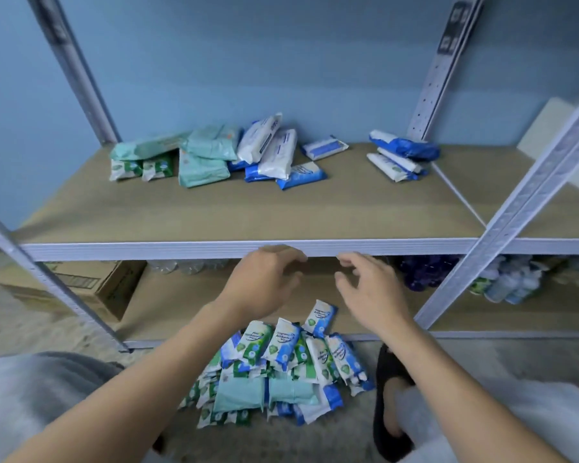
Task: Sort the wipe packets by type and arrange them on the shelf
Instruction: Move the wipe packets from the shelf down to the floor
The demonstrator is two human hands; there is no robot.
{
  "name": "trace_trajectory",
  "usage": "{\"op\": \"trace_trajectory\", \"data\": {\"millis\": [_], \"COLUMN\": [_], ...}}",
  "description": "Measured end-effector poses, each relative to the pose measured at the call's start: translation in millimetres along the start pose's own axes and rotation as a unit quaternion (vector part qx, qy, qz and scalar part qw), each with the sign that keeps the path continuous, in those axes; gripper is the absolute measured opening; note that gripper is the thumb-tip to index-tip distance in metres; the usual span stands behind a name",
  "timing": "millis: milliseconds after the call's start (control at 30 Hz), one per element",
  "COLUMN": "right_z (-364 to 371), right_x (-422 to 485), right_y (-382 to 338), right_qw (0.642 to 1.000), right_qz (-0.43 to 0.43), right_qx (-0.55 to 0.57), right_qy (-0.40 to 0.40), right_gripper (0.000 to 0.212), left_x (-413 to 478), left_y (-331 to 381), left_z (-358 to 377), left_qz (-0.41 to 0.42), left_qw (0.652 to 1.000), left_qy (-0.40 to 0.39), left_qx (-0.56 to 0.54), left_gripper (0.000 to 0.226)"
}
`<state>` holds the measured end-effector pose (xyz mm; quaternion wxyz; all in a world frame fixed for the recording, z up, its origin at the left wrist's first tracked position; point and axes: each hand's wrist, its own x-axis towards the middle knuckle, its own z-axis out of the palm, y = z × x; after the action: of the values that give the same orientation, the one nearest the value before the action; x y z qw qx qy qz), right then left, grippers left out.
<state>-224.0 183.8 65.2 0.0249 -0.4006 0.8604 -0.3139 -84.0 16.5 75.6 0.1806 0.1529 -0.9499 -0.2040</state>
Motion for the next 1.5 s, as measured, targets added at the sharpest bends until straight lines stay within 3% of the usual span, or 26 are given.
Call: {"op": "trace_trajectory", "data": {"millis": [267,433,600,767,867,1033,1233,1333,1400,1500], "right_z": [-40,-49,-54,-51,-46,-39,-34,-31,-30,-29], "right_x": [69,107,141,181,204,232,245,247,247,247], "right_y": [20,51,83,108,119,126,128,135,138,140], "right_qw": [0.998,0.996,0.994,0.989,0.979,0.966,0.963,0.963,0.963,0.962], "right_qz": [-0.006,0.037,0.083,0.122,0.140,0.150,0.162,0.131,0.115,0.101], "right_qx": [-0.021,-0.020,-0.071,-0.042,-0.053,-0.042,-0.093,-0.101,-0.110,-0.118], "right_qy": [0.055,0.082,0.027,0.072,0.139,0.205,0.192,0.212,0.218,0.226], "right_gripper": [0.030,0.031,0.043,0.054,0.051,0.025,0.024,0.010,0.007,0.006], "left_x": [70,107,144,170,176,183,186,186,185,182], "left_y": [-9,-32,-55,-74,-75,-82,-82,-77,-69,-57], "left_z": [-10,-1,16,26,30,33,35,35,34,36], "left_qz": [-0.022,-0.141,-0.254,-0.314,-0.319,-0.330,-0.311,-0.292,-0.268,-0.166], "left_qw": [0.999,0.987,0.964,0.935,0.929,0.923,0.927,0.935,0.945,0.971], "left_qy": [0.029,0.078,0.079,0.149,0.173,0.177,0.196,0.187,0.179,0.169], "left_qx": [0.029,-0.021,-0.001,-0.073,-0.076,-0.091,-0.070,-0.069,-0.054,0.014], "left_gripper": [0.037,0.039,0.051,0.035,0.024,0.016,0.010,0.009,0.008,0.006]}}
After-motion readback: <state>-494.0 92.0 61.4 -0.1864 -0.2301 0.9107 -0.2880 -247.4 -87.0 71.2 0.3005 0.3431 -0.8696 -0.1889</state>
